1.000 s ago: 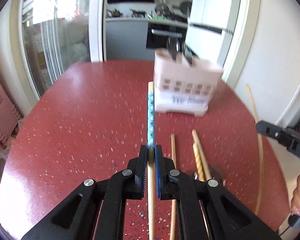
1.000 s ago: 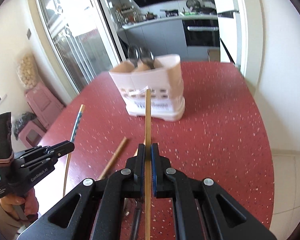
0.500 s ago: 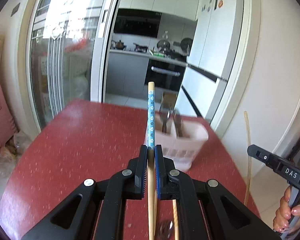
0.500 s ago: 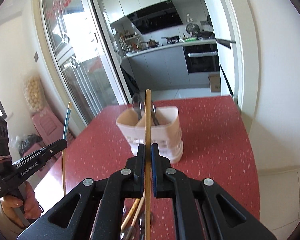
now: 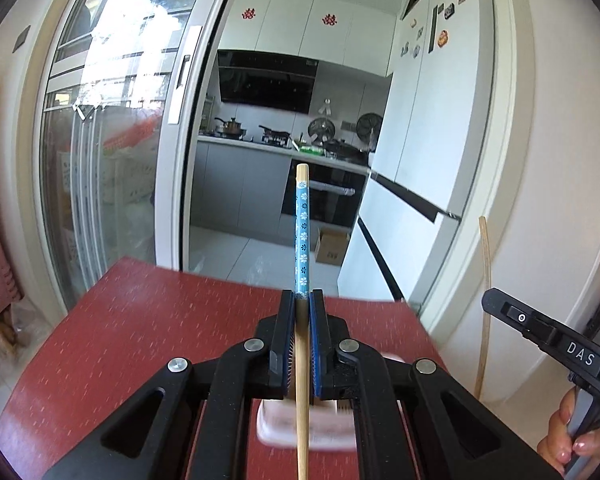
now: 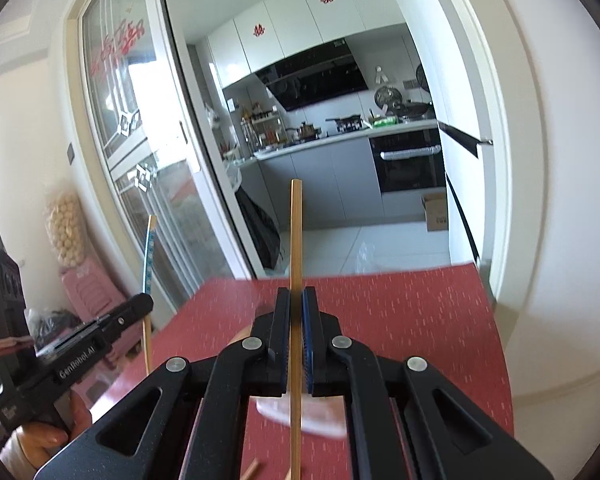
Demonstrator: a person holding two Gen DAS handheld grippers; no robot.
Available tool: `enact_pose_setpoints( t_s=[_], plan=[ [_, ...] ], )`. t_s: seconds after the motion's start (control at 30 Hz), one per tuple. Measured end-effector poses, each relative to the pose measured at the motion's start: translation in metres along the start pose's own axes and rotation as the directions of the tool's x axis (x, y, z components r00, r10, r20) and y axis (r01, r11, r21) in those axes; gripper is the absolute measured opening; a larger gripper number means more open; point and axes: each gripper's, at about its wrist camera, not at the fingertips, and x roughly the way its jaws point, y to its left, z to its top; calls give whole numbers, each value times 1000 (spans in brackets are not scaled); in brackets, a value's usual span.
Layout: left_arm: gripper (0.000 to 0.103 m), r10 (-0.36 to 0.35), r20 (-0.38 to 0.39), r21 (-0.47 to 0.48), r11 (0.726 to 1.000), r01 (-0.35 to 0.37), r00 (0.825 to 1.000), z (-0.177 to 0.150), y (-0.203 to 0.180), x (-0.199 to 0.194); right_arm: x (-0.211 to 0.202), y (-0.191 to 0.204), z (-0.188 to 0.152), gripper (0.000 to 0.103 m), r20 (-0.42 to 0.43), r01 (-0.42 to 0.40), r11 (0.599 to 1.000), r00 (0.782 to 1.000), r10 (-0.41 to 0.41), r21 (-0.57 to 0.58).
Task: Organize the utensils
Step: 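Carry both chopsticks upright to the pink caddy and lower them in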
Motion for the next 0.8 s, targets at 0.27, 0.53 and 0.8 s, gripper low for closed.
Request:
enact_pose_setpoints(
  t_s=[0.27, 0.53, 0.8],
  plan=[
    [37, 11, 70, -22, 1000, -10, 998, 28, 4, 50, 48, -1, 26, 6, 81, 20, 999, 997, -17, -35],
    [37, 37, 111, -27, 999, -34, 993, 18, 5, 88, 90, -4, 20, 6, 110, 64, 995, 992, -56, -78],
    [37, 59, 111, -40, 998, -55, 992, -9, 16, 105, 113, -5, -12, 6, 102, 92, 983, 992, -77, -159]
  ],
)
